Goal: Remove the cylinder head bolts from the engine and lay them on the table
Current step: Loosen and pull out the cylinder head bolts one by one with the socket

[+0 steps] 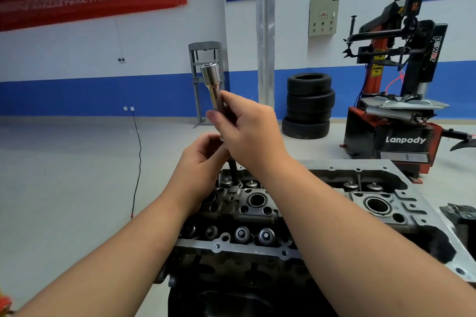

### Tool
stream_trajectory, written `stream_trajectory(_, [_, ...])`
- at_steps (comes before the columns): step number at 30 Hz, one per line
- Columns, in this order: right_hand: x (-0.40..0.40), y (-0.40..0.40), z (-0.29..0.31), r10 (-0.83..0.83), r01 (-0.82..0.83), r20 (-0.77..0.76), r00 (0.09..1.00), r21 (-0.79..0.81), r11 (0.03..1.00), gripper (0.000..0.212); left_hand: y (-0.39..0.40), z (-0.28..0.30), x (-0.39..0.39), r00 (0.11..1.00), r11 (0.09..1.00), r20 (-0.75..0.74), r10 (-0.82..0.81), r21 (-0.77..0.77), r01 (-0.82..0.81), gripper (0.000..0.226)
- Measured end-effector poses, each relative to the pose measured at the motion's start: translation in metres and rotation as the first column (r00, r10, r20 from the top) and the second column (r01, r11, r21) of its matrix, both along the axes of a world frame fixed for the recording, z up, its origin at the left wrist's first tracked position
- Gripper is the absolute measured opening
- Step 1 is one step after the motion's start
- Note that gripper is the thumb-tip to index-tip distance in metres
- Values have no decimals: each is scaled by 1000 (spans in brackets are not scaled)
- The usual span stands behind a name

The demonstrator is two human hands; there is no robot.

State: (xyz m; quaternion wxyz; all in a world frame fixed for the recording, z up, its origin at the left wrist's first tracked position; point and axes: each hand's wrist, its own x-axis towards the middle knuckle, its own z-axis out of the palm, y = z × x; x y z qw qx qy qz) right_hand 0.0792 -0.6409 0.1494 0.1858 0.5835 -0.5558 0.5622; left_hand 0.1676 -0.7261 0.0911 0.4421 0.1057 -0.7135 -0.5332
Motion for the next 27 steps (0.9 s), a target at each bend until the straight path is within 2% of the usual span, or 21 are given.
stream_trajectory(4, [2, 2, 1, 51, -58, 60, 997, 122, 991, 49, 1, 1, 2, 997, 998, 38, -64, 3, 64, 29])
stream_trajectory(8, [4, 4, 0, 37, -37, 1, 999, 37, 999, 42, 1, 1, 2, 1000, 999, -2, -19, -26, 19, 20])
stream_trajectory(12, [0, 1, 0, -10, 10, -19, 1000, -15, 1000, 15, 0, 0, 0, 1000, 1000, -8, 4, -9, -4, 17])
stream_trajectory(13, [-1, 0, 0, 3, -3, 4, 1000, 18, 1000, 17, 0, 0, 0, 1000, 1000, 8, -9, -6, 9, 22])
stream_trajectory(15, [0, 0, 2, 42, -49, 68, 997, 108, 993, 33, 1, 0, 0, 998, 999, 39, -45, -2, 45, 28])
stream_trajectory(17, [1, 0, 1, 56, -71, 100, 993, 153, 986, 44, 0, 0, 1, 998, 999, 40, -46, -25, 47, 25])
stream_trajectory(19, [3, 1, 1, 58, -65, 60, 997, 136, 989, 40, -2, 0, 2, 999, 998, 10, -35, -43, 35, 19])
stream_trajectory(21, [4, 2, 0, 32, -31, -10, 999, 95, 995, 26, -3, -1, 2, 999, 999, -19, -39, -29, 38, 14])
stream_trajectory(24, [0, 2, 0, -10, 12, -43, 999, 51, 999, 13, -2, -1, 1, 1000, 1000, -17, -7, 1, 7, 24])
stream_trajectory(25, [-1, 1, 0, 4, -2, -22, 1000, 67, 998, 12, -3, -1, 1, 1000, 1000, -5, -9, 10, 9, 27])
stream_trajectory(27, [0, 1, 1, 31, -36, 40, 999, 133, 990, 34, -3, 0, 1, 999, 999, 20, -30, 32, 29, 31])
